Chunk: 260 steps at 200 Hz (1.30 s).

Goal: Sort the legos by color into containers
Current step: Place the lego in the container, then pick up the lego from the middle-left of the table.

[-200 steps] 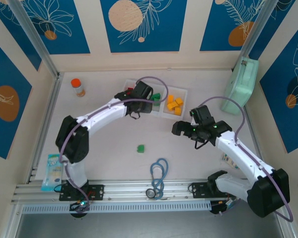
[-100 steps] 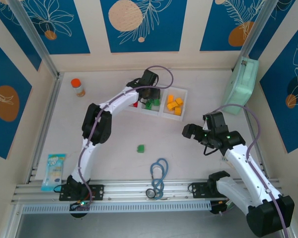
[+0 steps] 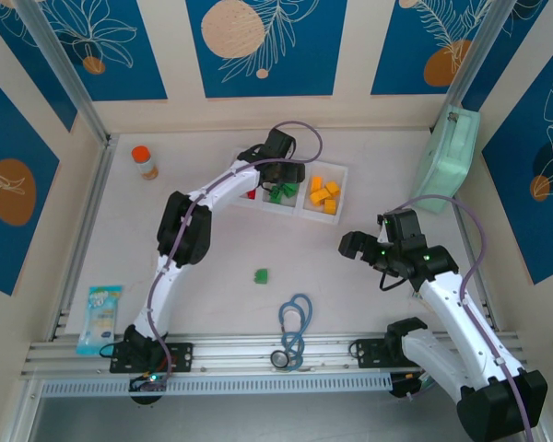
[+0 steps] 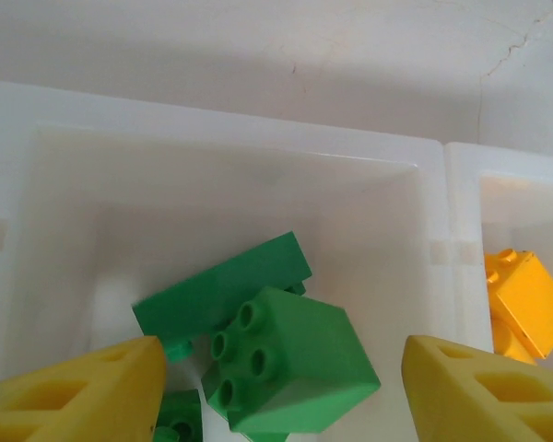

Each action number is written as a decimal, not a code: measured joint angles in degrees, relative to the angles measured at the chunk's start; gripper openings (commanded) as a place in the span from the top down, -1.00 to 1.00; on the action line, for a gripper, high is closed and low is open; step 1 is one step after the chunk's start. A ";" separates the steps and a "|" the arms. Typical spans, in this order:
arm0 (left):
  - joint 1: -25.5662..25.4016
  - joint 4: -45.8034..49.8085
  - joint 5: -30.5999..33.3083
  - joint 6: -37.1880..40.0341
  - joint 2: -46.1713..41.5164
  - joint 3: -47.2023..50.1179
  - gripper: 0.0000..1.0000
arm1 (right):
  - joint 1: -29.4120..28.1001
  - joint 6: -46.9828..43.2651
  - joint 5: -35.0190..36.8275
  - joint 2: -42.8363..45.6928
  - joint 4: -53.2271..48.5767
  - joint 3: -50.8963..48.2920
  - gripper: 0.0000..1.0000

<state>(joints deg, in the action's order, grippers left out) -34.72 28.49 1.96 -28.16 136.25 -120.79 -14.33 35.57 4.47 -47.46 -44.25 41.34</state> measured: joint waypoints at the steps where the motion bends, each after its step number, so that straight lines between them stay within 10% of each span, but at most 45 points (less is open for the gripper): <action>1: 0.00 0.00 -0.02 -0.02 0.00 0.00 -0.40 | 0.00 0.00 -0.02 0.00 0.00 0.00 -0.98; 56: -0.07 -0.83 -1.97 0.61 -7.08 8.61 -0.50 | 0.11 0.00 -0.39 -0.09 0.02 0.00 -0.98; 103: -1.20 -1.46 -1.53 3.08 -21.66 21.66 -1.00 | 0.11 0.02 -1.05 -1.05 0.07 0.00 -0.98; 260: -18.21 1.97 2.29 -9.18 -43.91 63.91 -0.76 | -0.33 2.51 -6.49 -6.45 6.67 -0.09 -0.98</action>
<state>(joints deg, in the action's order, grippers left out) -52.93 30.46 4.25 -37.34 92.33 -56.88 -14.66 38.09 -2.02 -53.91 -37.58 41.25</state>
